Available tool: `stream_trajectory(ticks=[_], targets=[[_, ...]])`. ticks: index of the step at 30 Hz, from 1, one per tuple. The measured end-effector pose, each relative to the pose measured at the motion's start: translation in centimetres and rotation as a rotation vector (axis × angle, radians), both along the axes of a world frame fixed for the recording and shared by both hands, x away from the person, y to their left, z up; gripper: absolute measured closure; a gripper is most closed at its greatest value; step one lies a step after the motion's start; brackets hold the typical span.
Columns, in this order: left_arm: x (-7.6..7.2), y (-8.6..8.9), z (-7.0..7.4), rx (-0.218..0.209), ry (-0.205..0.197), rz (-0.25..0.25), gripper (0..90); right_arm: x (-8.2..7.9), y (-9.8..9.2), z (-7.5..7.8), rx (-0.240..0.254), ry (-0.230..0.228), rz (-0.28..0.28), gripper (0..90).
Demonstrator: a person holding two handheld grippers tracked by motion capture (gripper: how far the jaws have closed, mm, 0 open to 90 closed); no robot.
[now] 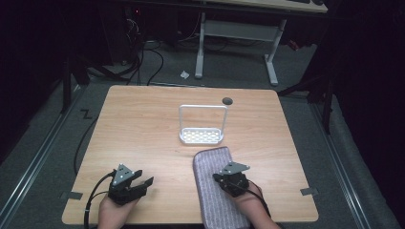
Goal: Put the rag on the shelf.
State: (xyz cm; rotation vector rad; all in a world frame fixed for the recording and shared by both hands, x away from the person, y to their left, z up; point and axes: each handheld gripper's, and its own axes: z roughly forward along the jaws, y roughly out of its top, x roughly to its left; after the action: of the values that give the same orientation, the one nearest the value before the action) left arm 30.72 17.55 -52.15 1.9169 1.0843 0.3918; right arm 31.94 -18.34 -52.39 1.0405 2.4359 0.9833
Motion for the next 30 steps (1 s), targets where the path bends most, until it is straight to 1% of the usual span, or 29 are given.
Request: stream_trajectory(ticks=[1,2,3,4,5,6,7,8,9,10,11,12,13,14,15,16,17,18,19,21,22,23,24,25,26,27,29,30], targets=[[-0.3,-0.2,0.0,-0.002,0.0,-0.001,44.6,0.0,0.7,0.0,0.001,0.0,0.021,90.0],[-0.3,-0.2,0.0,-0.002,0.0,-0.001,44.6,0.0,0.7,0.0,0.001,0.0,0.021,90.0],[-0.6,-0.2,0.0,0.001,0.0,-0.003,44.5,-0.1,2.1,0.0,-0.002,-0.002,0.062,90.0],[-0.9,-0.3,-0.1,0.011,0.002,-0.006,44.5,-0.2,2.5,0.0,-0.002,-0.002,0.073,90.0],[-0.9,-0.3,-0.1,0.011,0.002,-0.006,44.4,-0.2,2.5,0.0,-0.002,-0.002,0.073,90.0],[-1.0,-0.4,-0.1,0.015,0.003,-0.006,44.3,-0.3,3.1,0.2,-0.007,-0.02,0.091,89.8],[-1.0,-0.4,-0.2,0.02,0.004,-0.008,44.3,-0.4,3.1,0.6,0.0,-0.035,0.09,89.6],[-1.1,-0.4,-0.2,0.024,0.004,-0.007,44.3,-0.4,3.1,0.6,0.0,-0.035,0.09,89.6],[-1.0,-0.4,-0.2,0.014,0.004,0.0,45.2,-0.4,2.3,1.3,0.022,-0.063,0.058,89.7],[-1.0,-0.3,-0.1,0.007,0.005,0.002,45.8,-0.3,1.5,1.6,0.032,-0.08,0.036,89.8],[-1.0,-0.3,-0.1,0.007,0.005,0.002,46.3,-0.3,0.6,1.9,0.039,-0.089,0.009,89.9],[-0.9,-0.3,-0.1,-0.002,0.004,0.004,46.3,-0.3,0.6,1.9,0.039,-0.089,0.009,89.9],[-0.8,-0.3,0.0,-0.005,0.004,0.002,49.1,-0.2,-1.8,2.1,0.036,-0.105,-0.061,90.0],[-0.7,-0.4,0.0,-0.008,0.006,-0.005,49.1,-0.2,-1.8,2.1,0.036,-0.105,-0.061,90.0],[-0.5,-0.5,0.0,-0.014,0.007,-0.017,52.7,-0.3,-2.6,2.0,0.032,-0.101,-0.083,90.0],[-0.3,-0.7,0.1,-0.022,0.007,-0.02,54.4,-0.4,-3.6,1.9,0.023,-0.094,-0.105,90.0],[0.0,-0.9,0.1,-0.033,0.011,-0.022,55.3,-0.7,-4.6,1.6,0.014,-0.08,-0.126,90.0],[0.3,-1.1,0.1,-0.043,0.017,-0.028,56.1,-1.1,-5.3,1.4,0.007,-0.07,-0.14,90.0],[0.6,-1.3,0.1,-0.051,0.023,-0.033,56.1,-1.8,-6.1,1.2,0.012,-0.053,-0.152,90.0],[1.0,-1.9,0.0,-0.053,0.033,-0.045,55.8,-2.0,-6.2,1.2,0.011,-0.048,-0.151,90.0],[1.3,-2.4,-0.1,-0.05,0.039,-0.055,54.1,-2.9,-6.1,0.8,0.001,-0.027,-0.136,90.0],[1.5,-2.7,-0.2,-0.046,0.04,-0.06,54.1,-2.9,-6.1,0.8,0.001,-0.027,-0.136,90.0],[1.7,-3.2,-0.2,-0.042,0.042,-0.068,53.4,-3.2,-5.9,0.7,-0.006,-0.021,-0.128,90.0],[1.8,-3.6,-0.3,-0.041,0.043,-0.074,52.4,-3.8,-5.6,0.5,-0.018,-0.014,-0.114,90.0],[1.9,-3.9,-0.3,-0.042,0.044,-0.082,52.6,-4.7,-5.1,0.3,-0.036,-0.009,-0.092,90.0],[2.1,-4.2,-0.3,-0.044,0.046,-0.093,54.0,-5.1,-4.9,0.2,-0.043,-0.006,-0.086,90.0],[2.2,-4.7,-0.4,-0.036,0.042,-0.102,54.2,-5.4,-4.8,0.1,-0.046,-0.006,-0.077,90.0],[2.4,-5.3,-0.5,-0.033,0.046,-0.106,54.1,-5.9,-4.3,0.1,-0.039,-0.001,-0.059,90.0]])
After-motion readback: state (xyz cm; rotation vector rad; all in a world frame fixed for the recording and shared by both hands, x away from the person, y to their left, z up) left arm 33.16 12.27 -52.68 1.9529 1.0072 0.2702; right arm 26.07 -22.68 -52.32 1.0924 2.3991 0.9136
